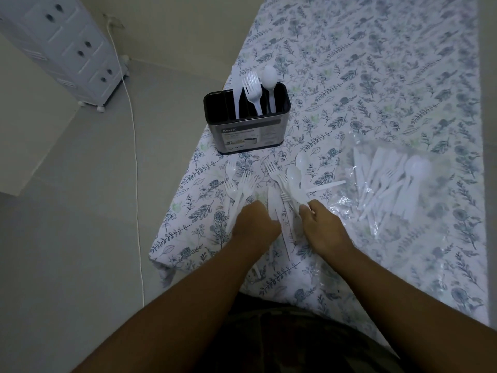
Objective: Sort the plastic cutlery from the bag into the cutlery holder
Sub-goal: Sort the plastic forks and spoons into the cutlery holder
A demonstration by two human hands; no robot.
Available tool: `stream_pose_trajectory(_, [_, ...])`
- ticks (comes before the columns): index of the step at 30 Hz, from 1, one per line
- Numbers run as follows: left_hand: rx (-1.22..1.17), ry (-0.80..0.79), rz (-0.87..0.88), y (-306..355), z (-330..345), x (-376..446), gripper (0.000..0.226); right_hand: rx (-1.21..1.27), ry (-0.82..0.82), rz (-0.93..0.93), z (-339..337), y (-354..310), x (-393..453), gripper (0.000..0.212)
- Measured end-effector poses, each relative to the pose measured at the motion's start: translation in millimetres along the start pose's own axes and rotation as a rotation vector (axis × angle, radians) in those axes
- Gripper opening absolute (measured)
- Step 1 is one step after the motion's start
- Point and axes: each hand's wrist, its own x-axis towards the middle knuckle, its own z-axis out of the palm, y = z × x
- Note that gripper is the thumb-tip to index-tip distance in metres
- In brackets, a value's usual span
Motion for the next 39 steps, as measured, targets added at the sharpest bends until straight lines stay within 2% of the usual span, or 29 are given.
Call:
stream_pose_trajectory(6, [0.015, 0.024, -0.007, 4.4, 1.7, -3.1, 0.034, 0.106, 0.026, 0.054, 4.9, 4.2, 2.5, 0.019])
stream_pose_trajectory(12, [0.105, -0.001, 0.007, 9.0, -5.3, -5.4, 0.027, 0.185, 0.011, 0.105, 5.2, 3.7, -1.2, 0.011])
stream_pose_trajectory(15, [-0.016, -0.01, 0.005, -4.3, -9.1, -5.9, 0.032, 0.329, -0.005, 0.182, 8.4, 1.2, -0.4, 0.006])
stream_pose_trajectory(18, [-0.194, 0.017, -0.008, -6.8, -11.9, -11.1, 0.028, 0.491, -0.082, 0.201, 11.2, -7.6, -2.7, 0.015])
stream_pose_trajectory(21, [-0.5, -0.108, 0.011, 1.5, -10.9, -19.4, 0.01, 0.529, -0.196, 0.203, 11.0, -14.1, -7.0, 0.027])
stream_pose_trajectory(23, [-0.558, -0.2, 0.086, 5.5, -9.0, -22.2, 0.016, 0.662, -0.272, 0.259, 11.7, -13.4, -8.4, 0.027])
stream_pose_trajectory(25, [-0.481, -0.21, 0.172, 9.4, -6.7, -22.2, 0.022, 0.673, -0.257, 0.269, 11.7, -9.7, -7.4, 0.031])
stream_pose_trajectory(27, [-0.332, -0.112, 0.249, 13.8, -3.7, -21.6, 0.023, 0.587, -0.195, 0.219, 9.9, -6.6, -7.0, 0.032])
stream_pose_trajectory(29, [-0.174, -0.01, 0.336, 17.0, -0.5, -15.0, 0.037, 0.556, -0.085, 0.203, 7.2, -3.6, -6.7, 0.025])
stream_pose_trajectory(33, [0.287, -0.142, 0.523, 17.3, 7.6, -2.5, 0.07, 0.563, 0.114, 0.224, -1.1, 1.5, -3.0, 0.028])
stream_pose_trajectory(35, [0.44, -0.124, 0.546, 9.5, 13.5, -3.1, 0.068, 0.566, 0.156, 0.21, -5.4, 3.6, -1.1, 0.028])
stream_pose_trajectory(39, [0.407, 0.085, 0.451, -16.8, 14.7, -15.0, 0.045, 0.49, 0.156, 0.135, -12.8, 4.9, -0.6, 0.02])
